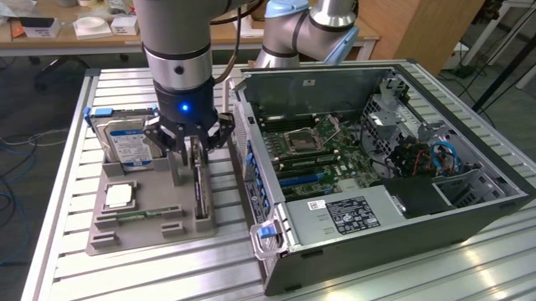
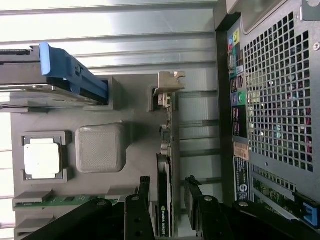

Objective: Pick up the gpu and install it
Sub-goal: 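Pick up the gpu and move the gpu toward the slot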

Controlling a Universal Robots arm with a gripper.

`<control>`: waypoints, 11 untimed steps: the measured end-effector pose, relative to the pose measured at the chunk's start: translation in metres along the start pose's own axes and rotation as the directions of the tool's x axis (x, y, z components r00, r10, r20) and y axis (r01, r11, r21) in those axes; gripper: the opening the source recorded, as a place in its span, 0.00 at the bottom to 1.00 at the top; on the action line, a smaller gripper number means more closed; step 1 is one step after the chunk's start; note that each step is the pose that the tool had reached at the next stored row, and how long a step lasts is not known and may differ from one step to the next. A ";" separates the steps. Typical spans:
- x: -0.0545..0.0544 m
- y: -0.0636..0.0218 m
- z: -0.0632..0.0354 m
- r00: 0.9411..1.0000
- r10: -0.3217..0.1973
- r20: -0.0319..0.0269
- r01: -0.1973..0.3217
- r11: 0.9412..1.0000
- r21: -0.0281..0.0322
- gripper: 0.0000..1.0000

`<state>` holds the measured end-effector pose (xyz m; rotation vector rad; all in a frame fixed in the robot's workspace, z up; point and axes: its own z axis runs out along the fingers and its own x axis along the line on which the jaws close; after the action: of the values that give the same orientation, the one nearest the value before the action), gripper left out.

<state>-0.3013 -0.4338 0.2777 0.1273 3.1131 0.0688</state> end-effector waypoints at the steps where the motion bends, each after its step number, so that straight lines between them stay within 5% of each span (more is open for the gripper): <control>1: 0.000 0.0000 0.0006 1.000 0.000 0.000 0.000 1.000 0.000 0.41; 11: 0.000 -0.0040 0.0077 1.000 0.000 0.000 0.000 1.000 0.000 0.41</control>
<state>-0.3012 -0.4375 0.2699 0.1273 3.1130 0.0689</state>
